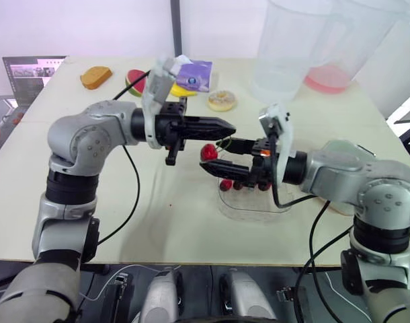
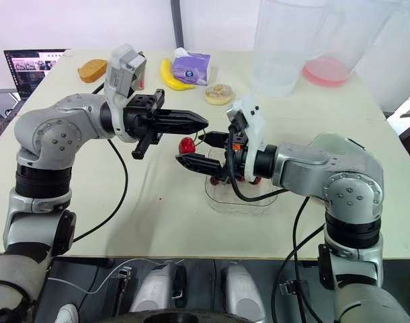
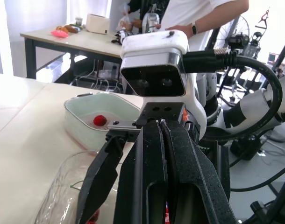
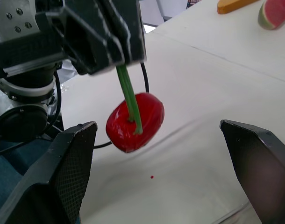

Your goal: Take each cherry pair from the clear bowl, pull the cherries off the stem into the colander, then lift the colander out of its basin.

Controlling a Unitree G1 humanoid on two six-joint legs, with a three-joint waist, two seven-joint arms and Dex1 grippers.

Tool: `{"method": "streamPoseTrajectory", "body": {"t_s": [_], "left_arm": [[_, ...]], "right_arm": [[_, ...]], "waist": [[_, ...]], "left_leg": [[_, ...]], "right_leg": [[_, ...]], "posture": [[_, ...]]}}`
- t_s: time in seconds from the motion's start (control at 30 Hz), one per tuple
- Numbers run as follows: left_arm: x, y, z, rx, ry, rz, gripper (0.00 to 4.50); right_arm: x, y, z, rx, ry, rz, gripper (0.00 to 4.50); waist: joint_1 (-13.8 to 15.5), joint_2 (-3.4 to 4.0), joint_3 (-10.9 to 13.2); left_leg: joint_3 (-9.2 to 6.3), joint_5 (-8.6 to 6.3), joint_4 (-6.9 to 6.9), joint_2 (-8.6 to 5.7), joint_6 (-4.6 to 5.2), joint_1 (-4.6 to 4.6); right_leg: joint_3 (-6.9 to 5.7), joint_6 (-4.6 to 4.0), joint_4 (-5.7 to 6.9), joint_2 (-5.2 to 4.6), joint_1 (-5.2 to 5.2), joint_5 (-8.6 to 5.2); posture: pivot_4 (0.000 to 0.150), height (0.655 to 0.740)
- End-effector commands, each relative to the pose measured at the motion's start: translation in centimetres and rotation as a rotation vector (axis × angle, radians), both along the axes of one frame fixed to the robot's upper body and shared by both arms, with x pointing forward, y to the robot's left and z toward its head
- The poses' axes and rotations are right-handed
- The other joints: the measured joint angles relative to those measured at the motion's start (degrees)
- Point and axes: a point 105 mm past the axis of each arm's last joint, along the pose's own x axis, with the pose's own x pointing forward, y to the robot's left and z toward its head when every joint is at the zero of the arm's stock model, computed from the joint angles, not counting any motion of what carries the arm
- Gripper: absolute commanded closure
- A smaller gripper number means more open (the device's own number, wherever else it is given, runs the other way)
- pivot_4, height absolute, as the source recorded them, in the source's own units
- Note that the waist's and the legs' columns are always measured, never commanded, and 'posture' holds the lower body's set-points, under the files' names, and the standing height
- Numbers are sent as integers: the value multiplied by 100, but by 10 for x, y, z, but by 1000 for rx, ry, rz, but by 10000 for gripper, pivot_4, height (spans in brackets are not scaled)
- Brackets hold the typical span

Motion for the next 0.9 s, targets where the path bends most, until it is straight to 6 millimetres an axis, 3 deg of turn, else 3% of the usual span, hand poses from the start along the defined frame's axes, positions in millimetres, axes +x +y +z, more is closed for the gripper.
{"method": "streamPoseTrajectory", "body": {"t_s": [0.03,0.13,0.33,0.37,0.57,0.77,0.9], "left_arm": [[-3,1,12,-21,-52,-10,45000],[-2,1,13,-21,-53,-9,45000],[-1,2,13,-21,-55,-5,45000],[-1,2,13,-21,-55,-5,45000],[0,2,13,-22,-54,-4,45000],[1,4,11,-23,-54,-1,45000],[0,4,11,-23,-54,1,45000]], "right_arm": [[-1,5,10,25,-40,14,392],[0,5,10,18,-41,12,7959],[2,4,7,5,-39,1,37505],[2,4,7,3,-40,1,40172],[1,3,3,-18,-36,0,43183],[1,-15,-47,-180,77,-63,43183],[1,-20,-53,-178,85,-86,43183]], "waist": [[-4,0,0],[-4,0,0],[-4,0,0],[-4,0,0],[-4,0,0],[13,-5,-2],[-23,-1,0]], "left_leg": [[0,0,0,0,0,0],[0,0,0,1,-1,0],[1,0,0,1,0,0],[1,0,0,1,0,0],[1,0,0,1,0,0],[2,-1,0,-1,1,-1],[5,-1,-1,0,2,-3]], "right_leg": [[0,0,0,0,0,0],[0,0,1,0,-1,0],[0,0,1,0,-1,0],[0,0,1,0,-1,0],[0,0,1,-1,-1,0],[1,0,-2,-2,0,0],[3,0,-4,-1,-4,0]], "posture": [[1500,7400],[1500,7400],[1500,7400],[1500,7400],[1500,7400],[1500,7400],[1500,7400]]}}
